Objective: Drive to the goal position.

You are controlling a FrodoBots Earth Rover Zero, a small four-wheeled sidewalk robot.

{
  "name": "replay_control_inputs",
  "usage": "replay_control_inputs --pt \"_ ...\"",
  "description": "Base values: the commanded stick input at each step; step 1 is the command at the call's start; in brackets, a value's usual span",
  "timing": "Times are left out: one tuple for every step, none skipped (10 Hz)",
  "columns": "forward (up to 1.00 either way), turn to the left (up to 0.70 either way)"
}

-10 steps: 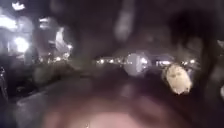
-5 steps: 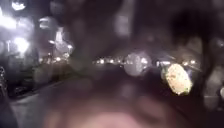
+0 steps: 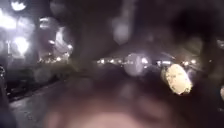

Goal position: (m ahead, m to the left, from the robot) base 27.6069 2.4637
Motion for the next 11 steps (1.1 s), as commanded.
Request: replay_control_inputs --pt "0.5 0.0" --pt "0.5 0.0" --pt "0.5 0.0" --pt "0.5 0.0" --pt "0.5 0.0" --pt "0.5 0.0" --pt "0.5 0.0" --pt "0.5 0.0" --pt "0.5 0.0" --pt "0.5 0.0" --pt "0.5 0.0"
